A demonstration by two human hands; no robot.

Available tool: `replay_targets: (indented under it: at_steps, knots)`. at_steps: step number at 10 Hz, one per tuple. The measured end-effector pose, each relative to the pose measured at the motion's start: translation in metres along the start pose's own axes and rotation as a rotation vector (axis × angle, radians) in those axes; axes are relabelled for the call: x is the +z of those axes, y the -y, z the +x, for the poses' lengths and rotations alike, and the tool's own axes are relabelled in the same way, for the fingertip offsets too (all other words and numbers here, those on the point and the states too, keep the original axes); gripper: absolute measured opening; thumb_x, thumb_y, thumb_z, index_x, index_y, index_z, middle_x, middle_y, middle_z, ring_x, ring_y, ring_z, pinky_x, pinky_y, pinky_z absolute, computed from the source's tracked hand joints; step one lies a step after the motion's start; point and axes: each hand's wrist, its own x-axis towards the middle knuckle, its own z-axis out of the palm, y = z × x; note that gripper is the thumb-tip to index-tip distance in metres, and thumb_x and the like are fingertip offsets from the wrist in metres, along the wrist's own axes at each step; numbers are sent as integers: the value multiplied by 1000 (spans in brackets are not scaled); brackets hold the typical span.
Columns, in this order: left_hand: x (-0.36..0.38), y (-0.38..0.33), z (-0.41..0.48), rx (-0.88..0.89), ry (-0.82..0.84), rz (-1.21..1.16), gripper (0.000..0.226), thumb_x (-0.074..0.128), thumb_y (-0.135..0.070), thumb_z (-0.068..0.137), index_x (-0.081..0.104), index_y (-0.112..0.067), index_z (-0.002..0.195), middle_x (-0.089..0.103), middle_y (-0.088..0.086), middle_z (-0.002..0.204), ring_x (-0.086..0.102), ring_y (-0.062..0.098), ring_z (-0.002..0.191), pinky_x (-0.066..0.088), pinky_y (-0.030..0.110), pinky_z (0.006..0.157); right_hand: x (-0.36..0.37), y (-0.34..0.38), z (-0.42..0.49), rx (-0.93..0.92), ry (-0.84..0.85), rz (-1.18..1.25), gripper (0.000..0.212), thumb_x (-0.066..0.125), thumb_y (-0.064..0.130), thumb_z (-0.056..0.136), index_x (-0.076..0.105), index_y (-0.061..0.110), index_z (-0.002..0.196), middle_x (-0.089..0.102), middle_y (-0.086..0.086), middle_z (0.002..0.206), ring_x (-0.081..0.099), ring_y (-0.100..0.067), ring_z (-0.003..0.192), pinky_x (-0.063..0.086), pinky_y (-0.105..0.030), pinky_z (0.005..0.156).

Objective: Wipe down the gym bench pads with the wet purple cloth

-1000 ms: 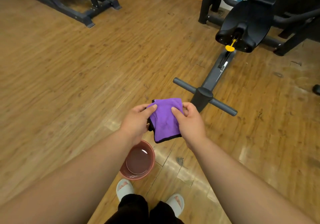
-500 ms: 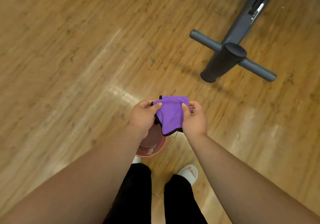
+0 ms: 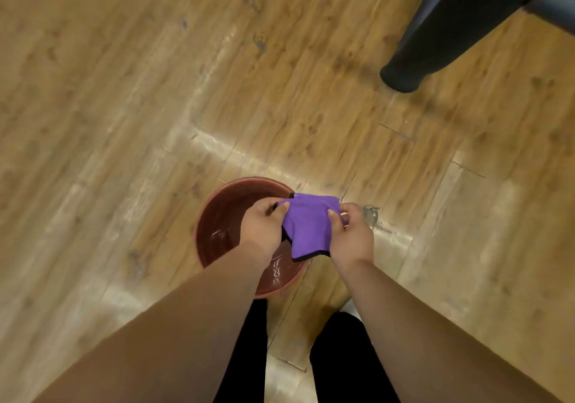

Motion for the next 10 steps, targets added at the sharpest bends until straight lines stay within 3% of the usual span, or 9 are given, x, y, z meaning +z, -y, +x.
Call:
replay_targets:
  at_steps: [2, 3, 5, 7, 8, 9, 10]
  knots:
    - [39, 39, 32, -16, -5, 24, 19, 56, -24, 97, 65, -10, 106, 63, -3, 85, 57, 15, 79, 43, 26, 76, 22, -42, 27, 83, -13, 30, 23, 44, 31, 102, 58, 17, 114, 53, 11, 77, 53, -17, 79, 36, -26, 68]
    - [49, 47, 41, -9, 0, 39, 23, 55, -29, 98, 64, -11, 109, 62, -3, 88, 55, 13, 77, 40, 26, 75, 28, -53, 36, 101, 23, 51, 28, 43, 31, 102, 57, 17, 121, 57, 5, 89, 55, -19, 84, 37, -25, 72]
    - [40, 61, 43, -11, -24, -29, 16, 55, -28, 98, 66, -17, 101, 67, -5, 87, 60, 12, 77, 51, 32, 80, 43, -56, 41, 76, 93, 85, 26, 46, 29, 101, 57, 18, 122, 55, 9, 85, 55, -18, 83, 40, -27, 71]
    - [43, 55, 47, -1, 5, 38, 21, 53, -27, 99, 62, -21, 117, 62, -7, 100, 59, 11, 90, 48, 28, 82, 46, -56, 39, 97, 129, 106, 26, 45, 31, 102, 56, 21, 123, 54, 15, 82, 53, -9, 72, 40, -25, 58]
    - [42, 50, 41, 7, -21, 24, 30, 54, -25, 98, 55, -21, 128, 58, -11, 106, 56, 10, 99, 41, 23, 85, 43, -51, 34, 97, 121, 122, 33, 46, 34, 101, 53, 23, 131, 55, 14, 89, 56, -9, 80, 42, -23, 64]
    - [35, 49, 34, 62, -32, 100, 40, 54, -26, 98, 48, -21, 137, 56, -10, 116, 55, 9, 106, 37, 20, 88, 41, -49, 28, 88, 112, 104, 44, 49, 36, 99, 45, 24, 141, 57, 4, 120, 57, -17, 109, 45, -29, 87]
    - [27, 46, 24, 175, -33, 215, 42, 52, -24, 99, 46, -19, 140, 53, -5, 133, 50, 12, 123, 37, 23, 102, 35, -44, 19, 37, 86, 46, 50, 49, 35, 99, 37, 23, 147, 44, 0, 144, 44, -18, 130, 37, -31, 106]
